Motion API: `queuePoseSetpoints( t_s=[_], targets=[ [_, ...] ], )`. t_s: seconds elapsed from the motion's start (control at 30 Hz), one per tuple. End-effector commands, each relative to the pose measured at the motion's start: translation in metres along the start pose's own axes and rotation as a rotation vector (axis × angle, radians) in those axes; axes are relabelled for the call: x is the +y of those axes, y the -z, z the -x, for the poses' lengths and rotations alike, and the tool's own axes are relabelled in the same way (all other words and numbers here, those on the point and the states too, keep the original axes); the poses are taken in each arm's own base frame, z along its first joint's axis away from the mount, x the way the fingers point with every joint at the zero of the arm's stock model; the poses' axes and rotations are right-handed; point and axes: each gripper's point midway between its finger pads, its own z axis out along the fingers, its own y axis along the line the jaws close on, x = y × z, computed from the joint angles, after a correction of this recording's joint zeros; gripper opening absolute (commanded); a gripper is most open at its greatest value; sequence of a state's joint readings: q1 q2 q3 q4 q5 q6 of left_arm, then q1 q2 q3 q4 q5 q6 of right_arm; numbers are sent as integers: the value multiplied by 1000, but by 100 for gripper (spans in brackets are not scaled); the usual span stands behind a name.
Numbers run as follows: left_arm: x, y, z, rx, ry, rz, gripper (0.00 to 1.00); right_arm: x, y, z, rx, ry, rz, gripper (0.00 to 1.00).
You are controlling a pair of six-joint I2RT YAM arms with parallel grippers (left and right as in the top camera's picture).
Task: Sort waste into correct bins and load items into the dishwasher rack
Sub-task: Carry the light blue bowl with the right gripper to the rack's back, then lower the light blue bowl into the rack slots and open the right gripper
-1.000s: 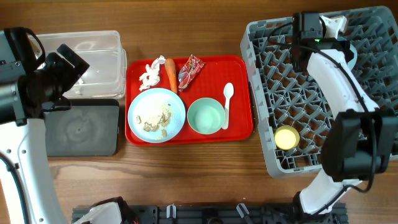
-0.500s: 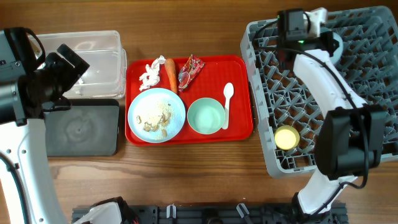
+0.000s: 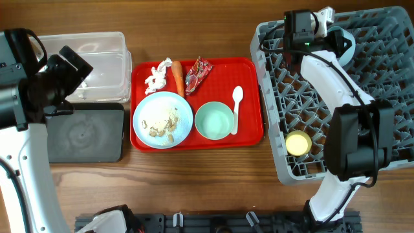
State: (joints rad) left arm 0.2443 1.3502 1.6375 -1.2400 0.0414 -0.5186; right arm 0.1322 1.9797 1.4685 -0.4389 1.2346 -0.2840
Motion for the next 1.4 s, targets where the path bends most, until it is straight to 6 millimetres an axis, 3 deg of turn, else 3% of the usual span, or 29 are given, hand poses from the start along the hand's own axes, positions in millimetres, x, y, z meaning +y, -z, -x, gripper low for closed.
queuePoseSetpoints(
  t_s=[0.0,0.7,0.9,1.07,1.2,1.37],
  targets=[
    [3,0,4,-13,19,16,100,15,-9,-9,28,93,-5,4],
    [3,0,4,-12,19,17,100,8,-12,-14,49,118,-24,4],
    [3,0,4,-13,19,16,100,0,-8,-9,25,32,26,4],
    [3,0,4,-13,19,17,100,-20,-1,-5,-2,-19,65,4],
    [3,0,4,-13,19,16,100,-4,6,-5,-30,4,208,4],
    [3,0,4,-12,19,17,100,-5,4,-15,7,-25,206,4]
  ],
)
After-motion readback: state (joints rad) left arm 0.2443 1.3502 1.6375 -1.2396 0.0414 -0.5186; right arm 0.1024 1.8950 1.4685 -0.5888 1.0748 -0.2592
